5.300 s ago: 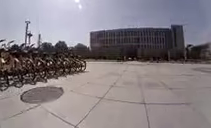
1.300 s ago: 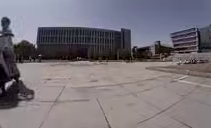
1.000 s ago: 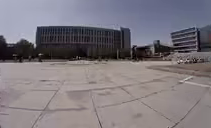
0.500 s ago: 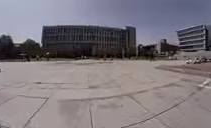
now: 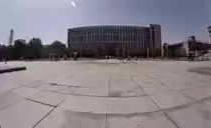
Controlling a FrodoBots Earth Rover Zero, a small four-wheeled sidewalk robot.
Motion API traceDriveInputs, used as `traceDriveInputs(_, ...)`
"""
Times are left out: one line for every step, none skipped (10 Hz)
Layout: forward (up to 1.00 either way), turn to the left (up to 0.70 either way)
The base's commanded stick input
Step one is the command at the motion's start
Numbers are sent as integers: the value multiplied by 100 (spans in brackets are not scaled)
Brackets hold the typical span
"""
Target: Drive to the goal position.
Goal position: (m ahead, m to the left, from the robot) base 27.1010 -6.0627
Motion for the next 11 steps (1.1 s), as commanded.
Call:
traceDriveInputs(100, 0)
traceDriveInputs(100, 0)
traceDriveInputs(100, 0)
traceDriveInputs(100, 0)
traceDriveInputs(100, -3)
traceDriveInputs(100, -29)
traceDriveInputs(100, -38)
traceDriveInputs(100, -29)
traceDriveInputs(100, -3)
traceDriveInputs(100, 0)
traceDriveInputs(100, 0)
